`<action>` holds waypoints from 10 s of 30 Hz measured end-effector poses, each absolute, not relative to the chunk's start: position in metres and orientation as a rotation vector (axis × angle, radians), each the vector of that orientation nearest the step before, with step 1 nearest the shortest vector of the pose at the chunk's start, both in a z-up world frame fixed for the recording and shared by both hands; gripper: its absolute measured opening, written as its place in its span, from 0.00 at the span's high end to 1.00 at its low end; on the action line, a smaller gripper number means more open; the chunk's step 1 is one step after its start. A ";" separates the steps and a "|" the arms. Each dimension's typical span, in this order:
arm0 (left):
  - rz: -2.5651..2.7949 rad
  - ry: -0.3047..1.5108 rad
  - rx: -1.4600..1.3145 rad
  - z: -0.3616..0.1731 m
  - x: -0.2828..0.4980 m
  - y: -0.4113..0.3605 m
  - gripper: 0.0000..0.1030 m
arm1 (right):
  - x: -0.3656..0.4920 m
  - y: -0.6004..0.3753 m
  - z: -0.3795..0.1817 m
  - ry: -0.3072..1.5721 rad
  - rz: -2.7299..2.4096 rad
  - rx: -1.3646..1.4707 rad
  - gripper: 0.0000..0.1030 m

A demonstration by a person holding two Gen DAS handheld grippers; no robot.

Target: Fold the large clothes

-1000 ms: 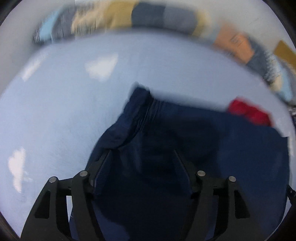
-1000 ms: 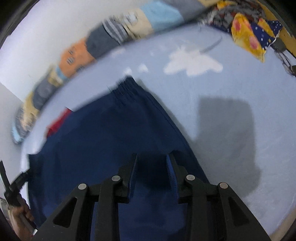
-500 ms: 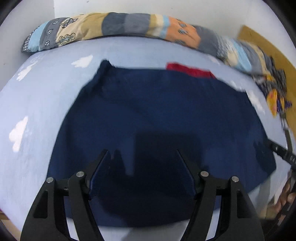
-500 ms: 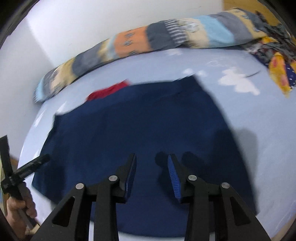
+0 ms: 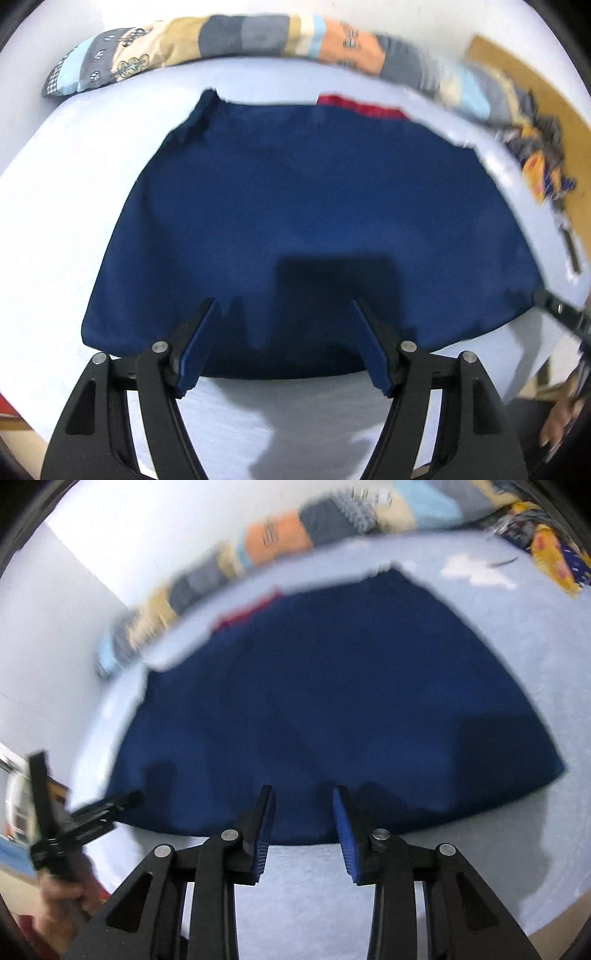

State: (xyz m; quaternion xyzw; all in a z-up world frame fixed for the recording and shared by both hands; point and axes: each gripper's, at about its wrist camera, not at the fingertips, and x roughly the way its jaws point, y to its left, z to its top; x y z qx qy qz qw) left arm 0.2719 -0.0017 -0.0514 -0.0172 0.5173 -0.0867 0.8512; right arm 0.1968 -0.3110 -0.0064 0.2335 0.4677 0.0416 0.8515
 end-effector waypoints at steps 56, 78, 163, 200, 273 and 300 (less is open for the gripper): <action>-0.140 1.020 0.063 -0.093 0.321 -0.111 0.28 | 0.211 -0.439 -0.105 0.698 -0.072 1.247 0.56; -0.149 1.015 0.056 -0.095 0.322 -0.118 0.22 | 0.220 -0.441 -0.118 0.728 -0.043 1.223 0.86; 0.181 1.195 -0.409 -0.075 0.317 0.201 0.34 | 0.232 0.030 -0.028 0.968 0.671 0.095 0.51; -0.161 0.952 -0.068 -0.021 0.366 0.069 0.27 | 0.343 -0.150 0.014 0.866 0.303 0.196 0.72; -0.082 1.053 0.073 -0.055 0.329 0.059 0.11 | 0.265 -0.082 -0.030 0.999 0.288 -0.237 0.68; -0.107 1.018 0.147 -0.061 0.348 0.023 0.10 | 0.265 -0.078 -0.032 0.996 0.320 -0.263 0.61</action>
